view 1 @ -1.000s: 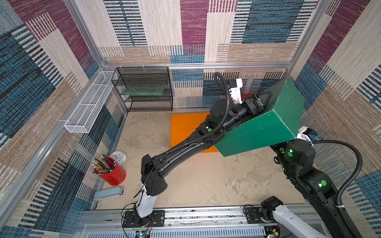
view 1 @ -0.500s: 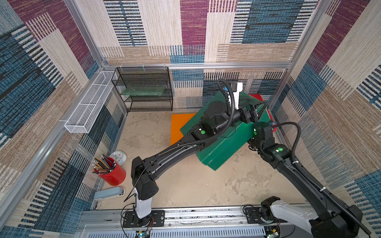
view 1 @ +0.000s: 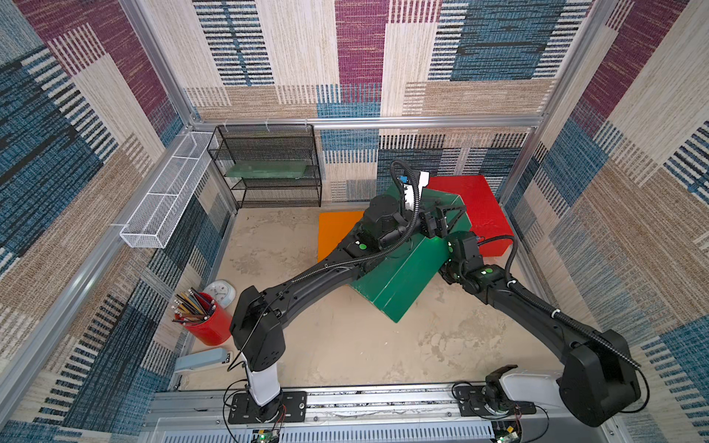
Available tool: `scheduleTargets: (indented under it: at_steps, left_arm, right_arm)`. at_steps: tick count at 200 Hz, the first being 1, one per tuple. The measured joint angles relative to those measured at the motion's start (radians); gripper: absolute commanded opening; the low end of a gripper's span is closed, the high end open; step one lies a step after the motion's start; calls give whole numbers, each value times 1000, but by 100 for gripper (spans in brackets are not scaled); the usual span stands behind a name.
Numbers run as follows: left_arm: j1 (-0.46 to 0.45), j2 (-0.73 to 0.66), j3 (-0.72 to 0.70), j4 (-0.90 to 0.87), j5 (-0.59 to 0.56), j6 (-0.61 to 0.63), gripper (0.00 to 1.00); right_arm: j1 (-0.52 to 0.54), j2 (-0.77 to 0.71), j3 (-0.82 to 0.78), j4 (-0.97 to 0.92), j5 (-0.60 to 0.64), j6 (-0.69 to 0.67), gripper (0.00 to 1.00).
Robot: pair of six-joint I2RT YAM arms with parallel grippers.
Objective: Stack the shoeboxes
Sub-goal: Place the shoebox at the shoebox.
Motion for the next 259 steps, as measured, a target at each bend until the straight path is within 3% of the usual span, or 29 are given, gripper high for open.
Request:
scheduleTargets:
  at_steps: [114,196,259]
  left_arm:
    - [106,148,125,-34,93,-3,94]
    - [136,198,158,-32,161,-66,94]
    - [140,256,189,-35,163,-67,94]
  right_arm:
    - [-82,198,54,176,-69,26,95]
    - [-94,146,143,-140,-3,-77,95]
    - [-101,43,38,-203,-5,-164,95]
